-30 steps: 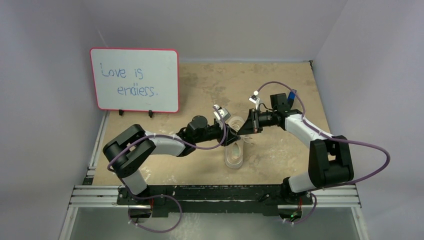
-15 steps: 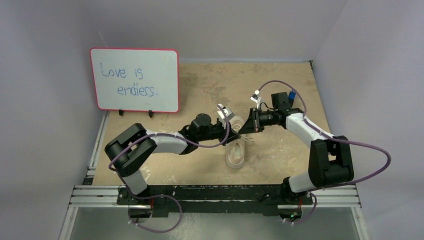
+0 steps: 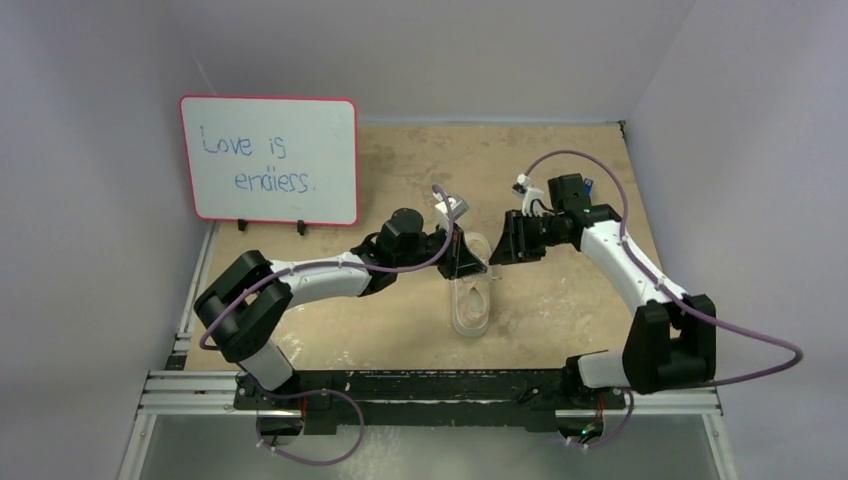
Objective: Tie the shoes
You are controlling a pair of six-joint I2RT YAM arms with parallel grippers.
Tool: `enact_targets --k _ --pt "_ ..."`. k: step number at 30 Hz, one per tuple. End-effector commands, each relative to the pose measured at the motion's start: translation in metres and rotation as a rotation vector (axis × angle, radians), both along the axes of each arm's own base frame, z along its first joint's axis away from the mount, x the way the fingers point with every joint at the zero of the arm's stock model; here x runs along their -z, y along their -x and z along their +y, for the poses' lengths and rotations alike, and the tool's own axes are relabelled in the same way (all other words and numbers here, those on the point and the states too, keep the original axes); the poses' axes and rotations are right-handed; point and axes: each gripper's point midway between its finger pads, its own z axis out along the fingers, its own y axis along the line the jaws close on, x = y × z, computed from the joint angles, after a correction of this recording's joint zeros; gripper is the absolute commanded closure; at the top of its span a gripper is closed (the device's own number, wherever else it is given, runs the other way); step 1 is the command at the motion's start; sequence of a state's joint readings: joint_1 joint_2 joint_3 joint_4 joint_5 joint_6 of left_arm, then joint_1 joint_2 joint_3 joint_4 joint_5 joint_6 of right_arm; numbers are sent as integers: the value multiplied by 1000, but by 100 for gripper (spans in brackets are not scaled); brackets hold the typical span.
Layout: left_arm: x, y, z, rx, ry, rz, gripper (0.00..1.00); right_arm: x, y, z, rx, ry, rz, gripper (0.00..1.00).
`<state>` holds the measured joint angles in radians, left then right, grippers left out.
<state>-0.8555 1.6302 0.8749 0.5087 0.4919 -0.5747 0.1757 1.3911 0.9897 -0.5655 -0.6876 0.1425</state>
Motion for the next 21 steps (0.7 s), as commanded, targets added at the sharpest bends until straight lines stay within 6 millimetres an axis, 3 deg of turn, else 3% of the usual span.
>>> enact_targets --k 1,3,5,9,15,21 --pt "-31 -6 -4 22 118 105 100 -10 23 -20 29 97 -47 55" --pt "-27 -9 -2 20 115 135 100 -27 23 -20 16 67 -219 53" --pt "-23 -10 -2 28 112 150 100 -50 9 -11 -13 3 -463 49" --pt "-21 -15 2 30 114 159 100 -71 16 7 -145 -112 -589 46" --pt "-23 -18 5 33 137 168 100 -56 34 24 -258 -239 -564 51" --pt "-26 -19 2 44 169 175 100 -35 35 27 -294 -249 -564 60"
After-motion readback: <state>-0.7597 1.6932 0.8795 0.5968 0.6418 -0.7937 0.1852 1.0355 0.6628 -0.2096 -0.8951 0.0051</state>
